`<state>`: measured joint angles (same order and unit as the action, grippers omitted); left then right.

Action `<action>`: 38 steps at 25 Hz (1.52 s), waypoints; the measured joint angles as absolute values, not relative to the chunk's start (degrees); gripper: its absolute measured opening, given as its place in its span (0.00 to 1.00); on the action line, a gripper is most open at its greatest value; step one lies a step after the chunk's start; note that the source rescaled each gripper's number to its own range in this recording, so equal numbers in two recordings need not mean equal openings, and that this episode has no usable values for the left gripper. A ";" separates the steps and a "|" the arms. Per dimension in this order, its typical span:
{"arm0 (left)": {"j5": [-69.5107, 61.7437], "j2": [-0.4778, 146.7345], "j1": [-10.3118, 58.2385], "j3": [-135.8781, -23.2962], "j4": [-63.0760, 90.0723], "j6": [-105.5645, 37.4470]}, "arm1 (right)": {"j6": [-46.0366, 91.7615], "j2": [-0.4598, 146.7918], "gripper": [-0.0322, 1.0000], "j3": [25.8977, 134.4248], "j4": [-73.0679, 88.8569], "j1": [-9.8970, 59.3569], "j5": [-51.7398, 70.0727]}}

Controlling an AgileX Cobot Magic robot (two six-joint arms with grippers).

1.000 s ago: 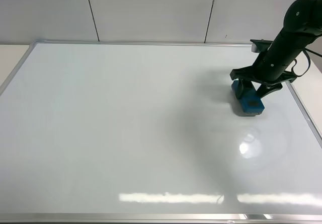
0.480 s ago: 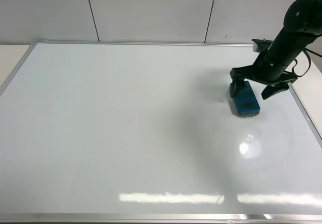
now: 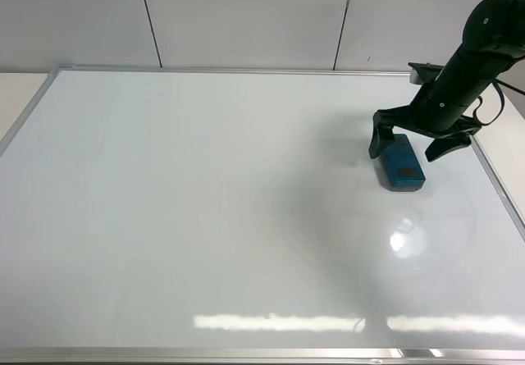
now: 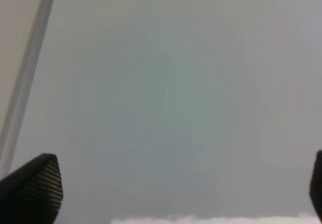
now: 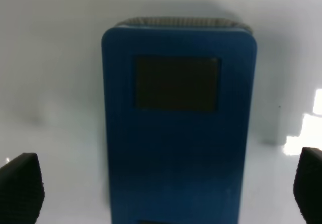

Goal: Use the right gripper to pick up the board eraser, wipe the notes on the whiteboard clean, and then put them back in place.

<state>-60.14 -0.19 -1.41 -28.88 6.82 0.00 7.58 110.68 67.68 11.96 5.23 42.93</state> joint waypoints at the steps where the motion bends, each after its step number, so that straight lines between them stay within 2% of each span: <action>1: -60.14 -0.19 -1.41 -28.88 6.82 0.00 | 7.85 110.68 1.00 67.68 12.54 5.23 42.93; 9: -60.14 -0.19 -1.41 -28.88 6.82 0.00 | 16.74 102.28 1.00 67.68 20.27 5.23 43.12; 19: -60.14 -0.19 -1.41 -28.88 6.82 0.00 | 19.41 74.09 1.00 67.63 16.57 5.23 44.26; 33: -60.14 -0.19 -1.41 -28.88 6.82 0.00 | 5.30 43.81 1.00 67.63 0.00 5.23 60.04; 38: -60.14 -0.19 -1.41 -28.88 6.82 0.00 | 2.33 33.59 1.00 67.56 -0.90 5.23 65.44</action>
<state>-60.14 -0.19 -1.41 -28.88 6.82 0.00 2.33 33.59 67.56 -0.90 5.23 65.44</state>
